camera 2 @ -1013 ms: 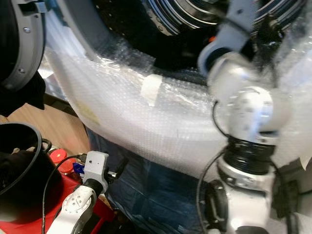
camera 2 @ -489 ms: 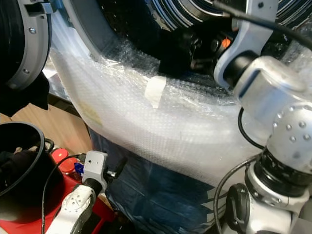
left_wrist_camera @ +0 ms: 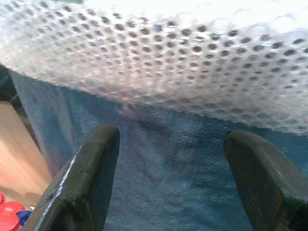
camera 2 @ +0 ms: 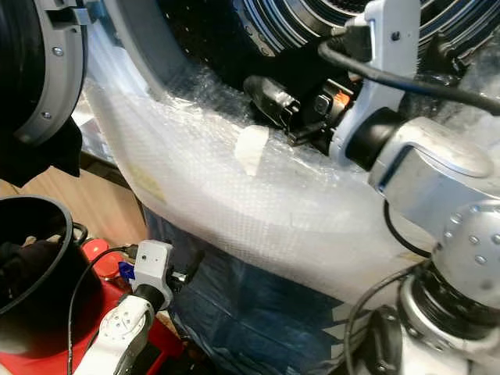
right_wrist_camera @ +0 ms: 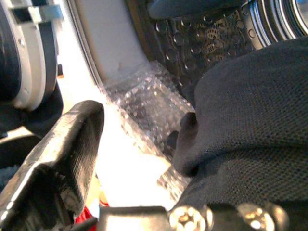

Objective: Clothes washing

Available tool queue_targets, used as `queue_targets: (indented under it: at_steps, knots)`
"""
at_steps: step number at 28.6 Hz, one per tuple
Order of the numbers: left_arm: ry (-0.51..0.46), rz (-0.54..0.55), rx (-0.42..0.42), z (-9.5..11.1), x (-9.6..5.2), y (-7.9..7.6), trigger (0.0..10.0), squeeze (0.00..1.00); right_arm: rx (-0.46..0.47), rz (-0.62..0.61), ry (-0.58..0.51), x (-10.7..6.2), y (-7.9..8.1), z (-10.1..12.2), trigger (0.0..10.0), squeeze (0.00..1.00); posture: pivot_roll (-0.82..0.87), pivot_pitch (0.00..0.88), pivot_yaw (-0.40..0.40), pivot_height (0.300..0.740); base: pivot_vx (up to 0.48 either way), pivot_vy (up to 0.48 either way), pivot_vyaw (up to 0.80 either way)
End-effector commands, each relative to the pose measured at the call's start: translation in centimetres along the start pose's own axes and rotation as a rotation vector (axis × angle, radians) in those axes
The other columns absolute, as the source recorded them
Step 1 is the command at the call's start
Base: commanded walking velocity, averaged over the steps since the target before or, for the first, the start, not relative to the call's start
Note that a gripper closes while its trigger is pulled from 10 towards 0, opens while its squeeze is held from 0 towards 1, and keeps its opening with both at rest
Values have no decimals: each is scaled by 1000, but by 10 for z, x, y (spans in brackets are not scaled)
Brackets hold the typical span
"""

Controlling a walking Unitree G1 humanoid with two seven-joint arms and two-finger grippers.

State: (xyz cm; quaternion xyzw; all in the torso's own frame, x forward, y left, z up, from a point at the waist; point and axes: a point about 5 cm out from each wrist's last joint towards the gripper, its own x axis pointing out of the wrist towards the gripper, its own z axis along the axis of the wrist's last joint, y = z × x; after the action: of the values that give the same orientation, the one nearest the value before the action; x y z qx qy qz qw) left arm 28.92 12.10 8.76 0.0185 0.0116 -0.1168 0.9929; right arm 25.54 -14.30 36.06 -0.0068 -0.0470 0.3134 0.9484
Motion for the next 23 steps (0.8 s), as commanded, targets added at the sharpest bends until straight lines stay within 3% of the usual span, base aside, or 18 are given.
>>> queue_targets:
  at_steps: [1, 3, 6, 14, 17, 23]
  knots:
    - [4, -18, 13, -2, 0, -4, 10000, 0, -44, 25, -40, -10, 4, 6, 10000, 0, -73, 76, -73, 740, 0, 0, 0]
    - [2, -22, 12, -2, 0, -5, 10000, 0, -73, 82, -76, -21, 10, 7, 10000, 0, -71, 77, -73, 740, 0, 0, 0]
    - [1, -22, 12, -2, 0, -6, 10000, 0, -81, 100, -79, -23, 11, 6, 10000, 0, -70, 80, -74, 740, 0, 0, 0]
    - [1, -16, 13, -1, 0, -4, 10000, 0, -111, 197, -78, -47, 18, -12, 10000, 0, -71, 99, -77, 740, 0, 0, 0]
    - [2, -12, 11, -1, -1, -3, 10000, 0, -84, 282, -87, -60, 27, -25, 10000, 0, -71, 110, -79, 740, 0, 0, 0]
    - [4, -12, 12, -2, -1, -2, 10000, 0, -23, 323, -117, -76, 27, -37, 10000, 0, -71, 127, -78, 740, 0, 0, 0]
